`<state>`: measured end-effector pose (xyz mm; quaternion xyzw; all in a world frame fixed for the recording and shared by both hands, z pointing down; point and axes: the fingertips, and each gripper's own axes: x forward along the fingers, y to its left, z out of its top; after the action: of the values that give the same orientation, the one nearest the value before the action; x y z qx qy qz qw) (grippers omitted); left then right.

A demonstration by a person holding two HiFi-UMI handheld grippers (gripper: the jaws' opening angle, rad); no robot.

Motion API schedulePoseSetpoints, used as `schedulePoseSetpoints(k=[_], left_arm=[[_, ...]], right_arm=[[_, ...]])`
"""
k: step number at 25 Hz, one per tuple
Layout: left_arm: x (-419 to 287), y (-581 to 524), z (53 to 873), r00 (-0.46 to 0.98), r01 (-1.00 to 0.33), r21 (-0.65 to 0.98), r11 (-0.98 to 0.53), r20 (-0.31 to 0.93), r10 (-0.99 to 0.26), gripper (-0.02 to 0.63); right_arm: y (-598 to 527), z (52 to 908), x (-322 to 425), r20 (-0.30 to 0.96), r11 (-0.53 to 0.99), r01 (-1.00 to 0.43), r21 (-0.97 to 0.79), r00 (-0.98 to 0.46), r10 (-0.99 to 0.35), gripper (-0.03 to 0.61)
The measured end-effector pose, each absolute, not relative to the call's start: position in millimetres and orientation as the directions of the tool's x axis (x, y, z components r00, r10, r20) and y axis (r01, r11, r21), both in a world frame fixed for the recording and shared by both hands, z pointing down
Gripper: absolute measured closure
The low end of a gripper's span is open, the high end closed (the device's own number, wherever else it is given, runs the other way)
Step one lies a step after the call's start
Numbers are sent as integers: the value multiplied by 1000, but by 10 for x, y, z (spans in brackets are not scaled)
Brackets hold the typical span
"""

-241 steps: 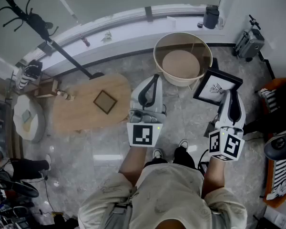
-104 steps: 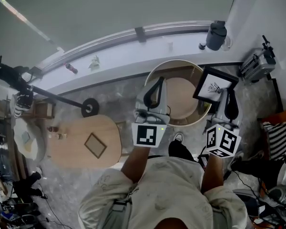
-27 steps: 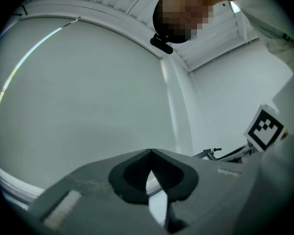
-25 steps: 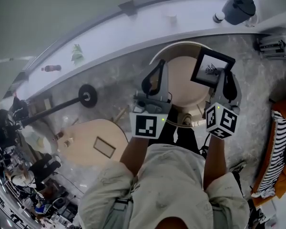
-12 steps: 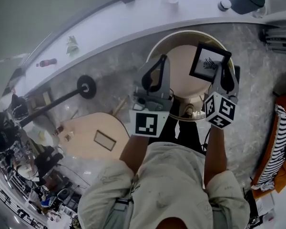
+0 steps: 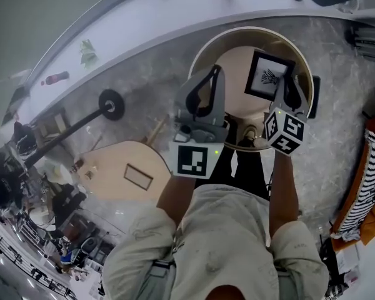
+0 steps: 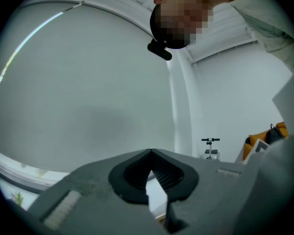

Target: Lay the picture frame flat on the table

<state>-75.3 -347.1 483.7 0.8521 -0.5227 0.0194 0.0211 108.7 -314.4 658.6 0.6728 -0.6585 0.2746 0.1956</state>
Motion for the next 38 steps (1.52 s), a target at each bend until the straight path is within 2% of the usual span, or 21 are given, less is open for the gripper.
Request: schedulePoseSetpoints(k=[13, 38], left_arm=[[-675, -3523, 5297, 469, -883, 44, -467, 99, -878, 611], [-626, -3435, 6039, 490, -871, 100, -480, 171, -855, 611]], right_arm=[[-2981, 7696, 1092, 769, -76, -992, -100, -29, -638, 508], [-2689, 9162, 1148, 906, -138, -985, -103, -36, -422, 508]])
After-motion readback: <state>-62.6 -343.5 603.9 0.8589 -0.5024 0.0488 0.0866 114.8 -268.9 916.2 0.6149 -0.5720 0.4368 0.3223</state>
